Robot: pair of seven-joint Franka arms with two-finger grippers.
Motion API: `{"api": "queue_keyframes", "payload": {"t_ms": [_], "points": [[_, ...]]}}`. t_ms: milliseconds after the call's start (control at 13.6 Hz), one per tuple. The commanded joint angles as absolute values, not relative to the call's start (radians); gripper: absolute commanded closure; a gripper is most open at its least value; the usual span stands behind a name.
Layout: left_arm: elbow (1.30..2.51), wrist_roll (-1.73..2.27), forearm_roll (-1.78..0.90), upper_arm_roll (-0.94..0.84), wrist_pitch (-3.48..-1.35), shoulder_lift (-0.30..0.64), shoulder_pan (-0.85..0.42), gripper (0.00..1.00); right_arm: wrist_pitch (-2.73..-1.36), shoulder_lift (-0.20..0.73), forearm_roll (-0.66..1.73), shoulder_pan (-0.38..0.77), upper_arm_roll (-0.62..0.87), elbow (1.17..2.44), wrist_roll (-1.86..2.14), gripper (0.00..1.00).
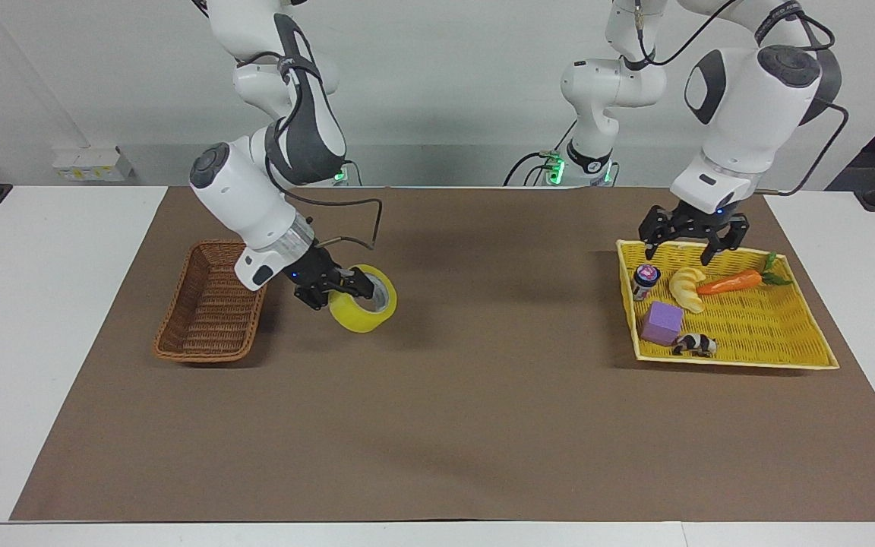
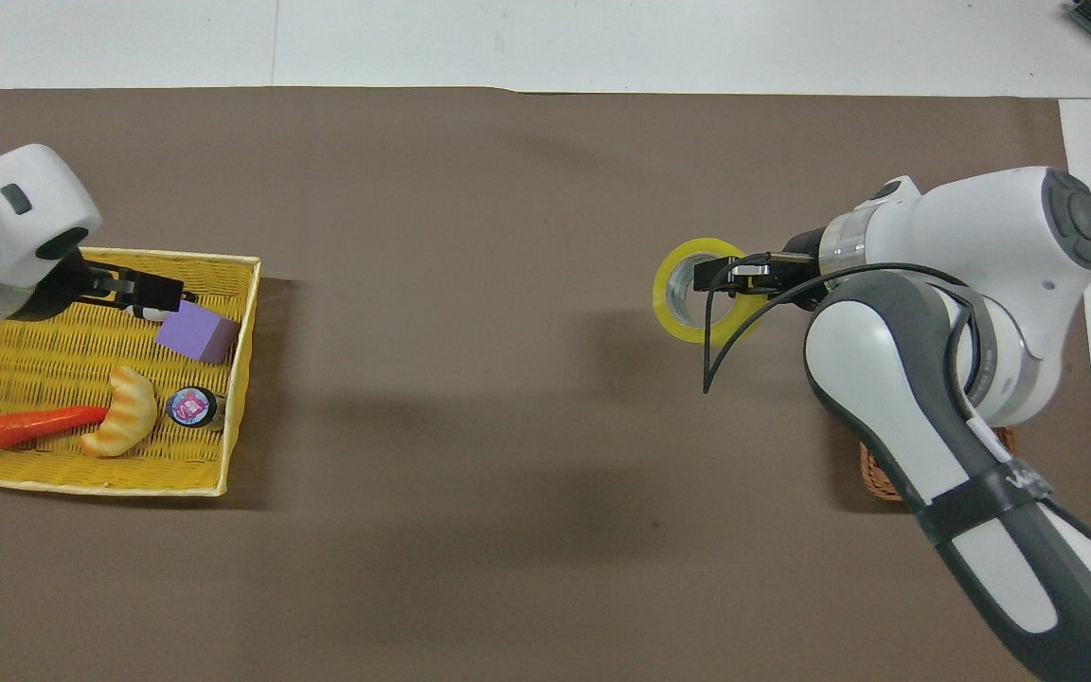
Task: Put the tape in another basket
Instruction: 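Carry the tape with the right gripper while the left gripper withdraws, then lower the tape into the wicker basket and open the right gripper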
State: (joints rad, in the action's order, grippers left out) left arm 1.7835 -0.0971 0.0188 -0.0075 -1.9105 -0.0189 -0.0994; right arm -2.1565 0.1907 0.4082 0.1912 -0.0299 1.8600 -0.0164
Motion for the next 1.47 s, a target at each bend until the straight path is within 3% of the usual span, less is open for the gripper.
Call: {"api": "queue_keyframes", "payload": {"t_ms": [0,220,733,1099,1173,1246,1319,1393], "points": [[1.616,-0.123,0.044,-0.018,-1.802,0.026,-0.072,0.00,-2.071,0.176,0.296,0.143,-0.023,1.818,-0.051,1.00],[1.471,-0.129,0.034,-0.018,-1.631,0.060,-0.041,0.00,-1.984,0.157,0.163,0.082,-0.025,1.798,-0.074,1.00],[1.433,-0.126,0.034,-0.014,-1.549,0.034,-0.035,0.00,-1.941,0.095,0.022,-0.129,-0.018,1.905,-0.028,1.00],[1.443,-0.121,0.034,-0.018,-1.546,0.021,-0.034,0.00,-1.973,0.080,-0.046,-0.173,-0.020,2.052,0.118,1.00],[1.443,-0.121,0.034,-0.018,-1.546,0.021,-0.034,0.00,-1.994,0.081,-0.046,-0.187,-0.018,2.065,0.121,0.94],[1.443,-0.121,0.034,-0.018,-1.546,0.021,-0.032,0.00,-1.997,0.083,-0.046,-0.189,-0.018,2.078,0.126,0.30],[1.443,-0.121,0.034,-0.018,-1.546,0.021,-0.034,0.00,-2.017,0.087,-0.046,-0.189,-0.018,2.088,0.132,0.00],[1.443,-0.121,0.034,-0.018,-1.546,0.021,-0.034,0.00,-2.025,0.087,-0.046,-0.189,-0.018,2.091,0.135,0.00]]}}
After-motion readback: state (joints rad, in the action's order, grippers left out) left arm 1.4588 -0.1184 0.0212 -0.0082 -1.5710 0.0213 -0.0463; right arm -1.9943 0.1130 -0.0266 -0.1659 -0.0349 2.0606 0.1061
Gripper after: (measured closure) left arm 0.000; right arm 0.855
